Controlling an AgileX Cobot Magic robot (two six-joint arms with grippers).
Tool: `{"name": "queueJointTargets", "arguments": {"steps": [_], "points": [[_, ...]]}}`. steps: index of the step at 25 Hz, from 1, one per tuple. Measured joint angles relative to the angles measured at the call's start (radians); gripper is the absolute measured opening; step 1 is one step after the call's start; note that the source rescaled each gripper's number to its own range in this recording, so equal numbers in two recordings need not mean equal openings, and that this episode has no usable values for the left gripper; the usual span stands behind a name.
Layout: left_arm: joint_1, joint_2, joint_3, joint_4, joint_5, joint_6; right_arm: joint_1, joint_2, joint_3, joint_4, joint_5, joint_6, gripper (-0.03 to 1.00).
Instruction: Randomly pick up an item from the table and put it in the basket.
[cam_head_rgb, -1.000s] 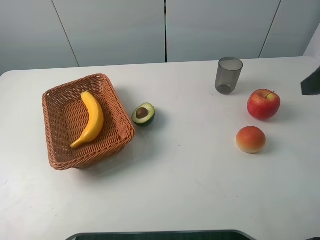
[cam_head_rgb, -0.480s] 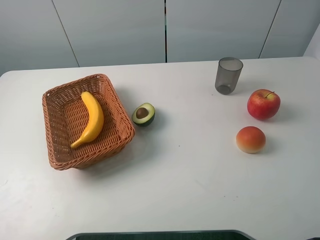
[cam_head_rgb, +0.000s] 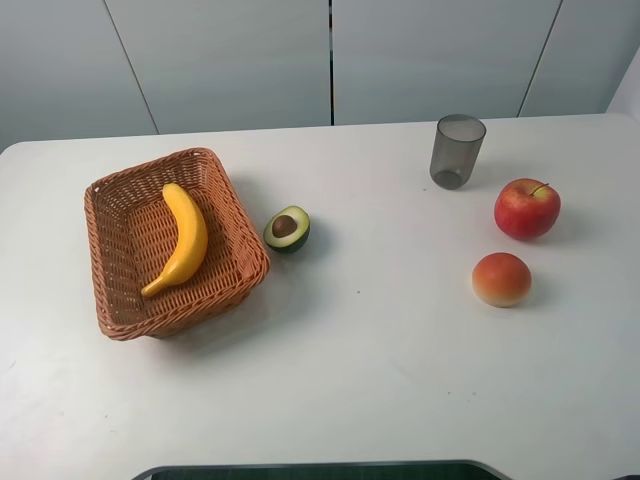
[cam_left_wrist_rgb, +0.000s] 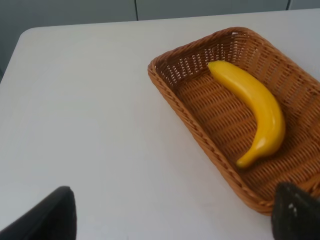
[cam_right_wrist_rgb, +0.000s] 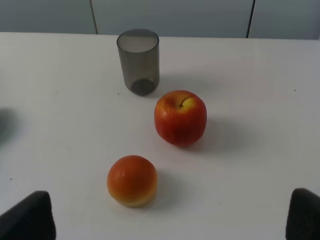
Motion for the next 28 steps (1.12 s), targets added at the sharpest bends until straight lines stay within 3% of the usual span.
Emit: {"name": "queueJointTargets", "arguments": {"steps": [14, 22, 28], "points": [[0.0, 0.0, 0.0, 0.0, 0.0, 0.0, -0.005, -0.004, 0.0, -0.006, 0.0, 0.005, 1.0], [0.0, 0.0, 0.0, 0.0, 0.0, 0.0, -0.134, -0.004, 0.0, -0.029, 0.0, 0.025, 1.0], [0.0, 0.0, 0.0, 0.0, 0.0, 0.0, -0.14, -0.004, 0.0, -0.023, 0.0, 0.008, 1.0]]}}
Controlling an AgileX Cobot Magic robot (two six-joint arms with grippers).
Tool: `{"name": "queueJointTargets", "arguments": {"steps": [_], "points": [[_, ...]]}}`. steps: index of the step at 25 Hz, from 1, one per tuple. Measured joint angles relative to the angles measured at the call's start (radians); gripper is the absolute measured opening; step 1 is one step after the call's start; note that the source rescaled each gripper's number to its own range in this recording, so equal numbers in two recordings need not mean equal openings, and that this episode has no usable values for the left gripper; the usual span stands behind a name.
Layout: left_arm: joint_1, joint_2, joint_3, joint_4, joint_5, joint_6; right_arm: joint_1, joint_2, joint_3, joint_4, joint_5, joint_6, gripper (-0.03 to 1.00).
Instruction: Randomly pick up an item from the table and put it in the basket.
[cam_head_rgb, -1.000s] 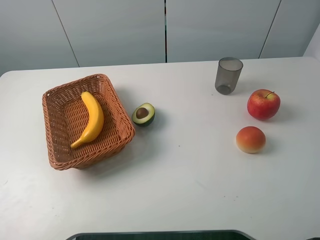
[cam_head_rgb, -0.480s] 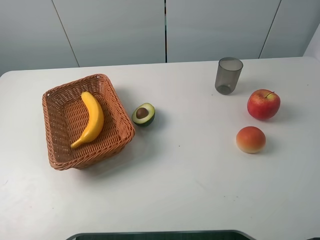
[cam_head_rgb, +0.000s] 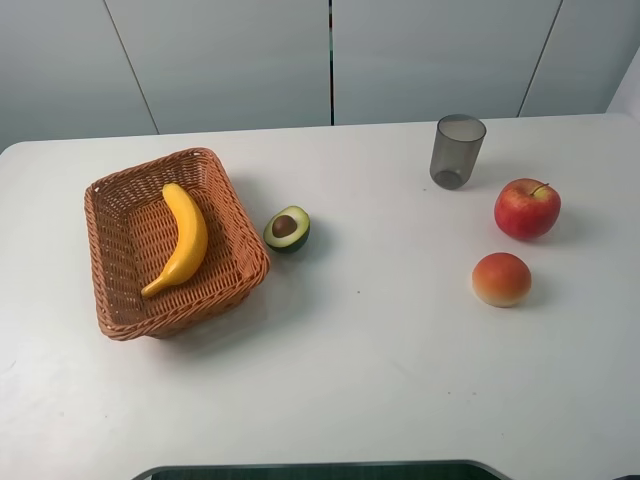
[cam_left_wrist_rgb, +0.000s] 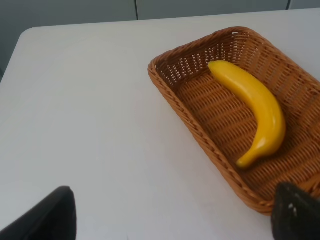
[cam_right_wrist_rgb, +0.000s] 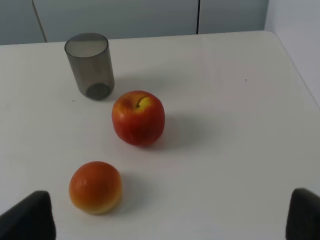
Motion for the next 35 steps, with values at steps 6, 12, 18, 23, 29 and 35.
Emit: {"name": "queueJointTargets", "arguments": {"steps": [6, 12, 18, 23, 29, 35], "points": [[0.0, 0.0, 0.0, 0.0, 0.0, 0.0, 0.0, 0.0, 0.0, 0.019, 0.002, -0.01, 1.0], [0.0, 0.0, 0.0, 0.0, 0.0, 0.0, 0.0, 0.0, 0.0, 0.019, 0.002, -0.01, 1.0], [0.0, 0.0, 0.0, 0.0, 0.0, 0.0, 0.0, 0.0, 0.0, 0.019, 0.002, -0.01, 1.0], [0.0, 0.0, 0.0, 0.0, 0.0, 0.0, 0.0, 0.0, 0.0, 0.019, 0.002, -0.01, 1.0], [0.0, 0.0, 0.0, 0.0, 0.0, 0.0, 0.0, 0.0, 0.0, 0.019, 0.002, -0.01, 1.0], [0.0, 0.0, 0.0, 0.0, 0.0, 0.0, 0.0, 0.0, 0.0, 0.019, 0.004, -0.013, 1.0]]}}
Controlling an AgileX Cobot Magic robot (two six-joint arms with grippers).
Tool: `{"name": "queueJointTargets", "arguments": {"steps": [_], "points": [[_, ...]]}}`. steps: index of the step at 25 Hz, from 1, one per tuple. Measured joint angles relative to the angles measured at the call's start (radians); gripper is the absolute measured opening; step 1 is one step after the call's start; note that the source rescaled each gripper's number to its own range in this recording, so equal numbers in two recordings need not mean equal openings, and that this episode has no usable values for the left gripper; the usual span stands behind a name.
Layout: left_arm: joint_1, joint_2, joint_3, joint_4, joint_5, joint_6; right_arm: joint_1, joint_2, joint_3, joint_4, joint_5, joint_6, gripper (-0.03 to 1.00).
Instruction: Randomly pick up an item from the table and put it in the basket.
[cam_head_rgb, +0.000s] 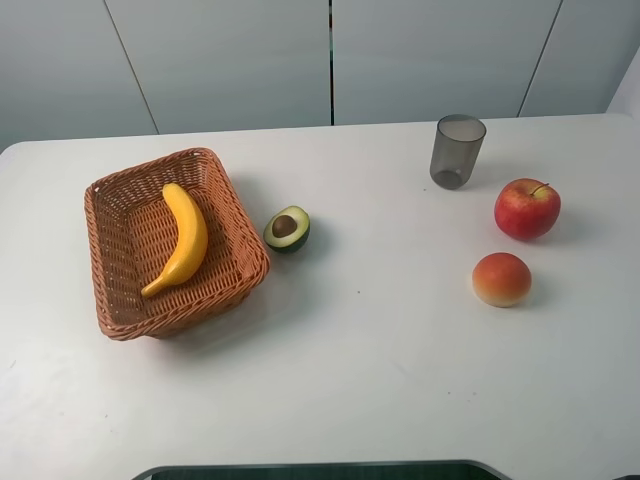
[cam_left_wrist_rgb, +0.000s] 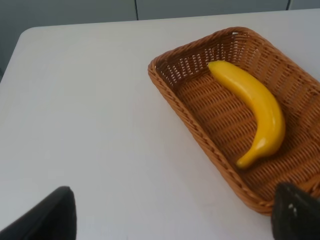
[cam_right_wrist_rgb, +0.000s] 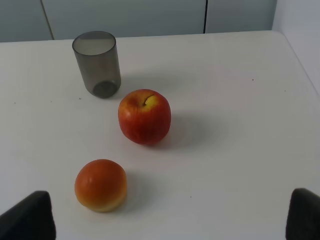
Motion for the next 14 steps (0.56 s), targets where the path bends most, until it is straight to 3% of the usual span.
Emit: {"name": "queueJointTargets", "arguments": {"steps": [14], "points": [[0.0, 0.0, 0.0, 0.0, 0.0, 0.0, 0.0, 0.0, 0.0, 0.0, 0.0, 0.0, 1.0]]}}
